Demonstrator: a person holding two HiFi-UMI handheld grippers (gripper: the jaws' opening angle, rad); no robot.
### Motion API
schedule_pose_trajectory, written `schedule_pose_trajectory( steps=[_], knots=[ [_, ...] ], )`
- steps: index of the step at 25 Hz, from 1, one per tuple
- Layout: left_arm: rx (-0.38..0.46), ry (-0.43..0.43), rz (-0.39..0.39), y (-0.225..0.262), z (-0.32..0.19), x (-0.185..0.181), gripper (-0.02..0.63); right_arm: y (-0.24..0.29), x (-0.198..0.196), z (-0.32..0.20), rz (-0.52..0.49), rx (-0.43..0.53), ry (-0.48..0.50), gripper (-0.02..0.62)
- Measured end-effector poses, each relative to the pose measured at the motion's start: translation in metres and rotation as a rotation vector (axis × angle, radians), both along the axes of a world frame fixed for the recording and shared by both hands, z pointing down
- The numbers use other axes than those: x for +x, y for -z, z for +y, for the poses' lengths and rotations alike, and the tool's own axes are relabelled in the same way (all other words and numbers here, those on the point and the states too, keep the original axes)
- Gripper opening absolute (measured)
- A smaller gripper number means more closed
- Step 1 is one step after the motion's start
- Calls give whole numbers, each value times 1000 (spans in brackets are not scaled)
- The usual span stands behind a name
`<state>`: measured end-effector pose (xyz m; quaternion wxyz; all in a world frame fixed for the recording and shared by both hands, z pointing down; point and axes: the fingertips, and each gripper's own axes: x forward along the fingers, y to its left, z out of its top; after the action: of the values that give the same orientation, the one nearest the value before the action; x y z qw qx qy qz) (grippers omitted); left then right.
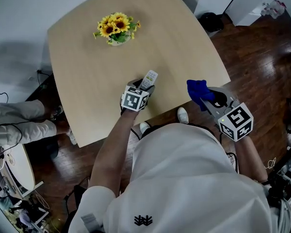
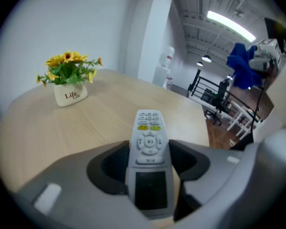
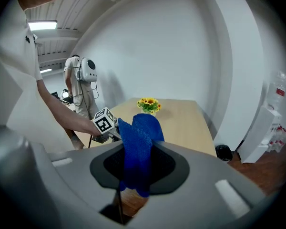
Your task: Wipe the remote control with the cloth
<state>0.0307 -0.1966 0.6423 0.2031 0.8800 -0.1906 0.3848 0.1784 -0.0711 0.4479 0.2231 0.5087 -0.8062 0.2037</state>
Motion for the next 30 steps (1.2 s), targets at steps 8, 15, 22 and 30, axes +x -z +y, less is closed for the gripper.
schedule_pose_trajectory(
  steps=[8, 15, 22, 30],
  knots=[
    [168, -82, 36, 81, 24, 0, 278, 27, -35, -33, -24, 91, 142, 86],
    [282, -76, 98, 143, 41, 5, 279, 63, -116, -55, -32, 200, 399, 86],
    [403, -44, 140, 200, 45, 2, 278, 96, -196, -51, -84, 255, 619, 86],
    [461, -1, 94, 210, 49, -34, 278, 87, -213, -65, -47, 278, 675, 86]
  ],
)
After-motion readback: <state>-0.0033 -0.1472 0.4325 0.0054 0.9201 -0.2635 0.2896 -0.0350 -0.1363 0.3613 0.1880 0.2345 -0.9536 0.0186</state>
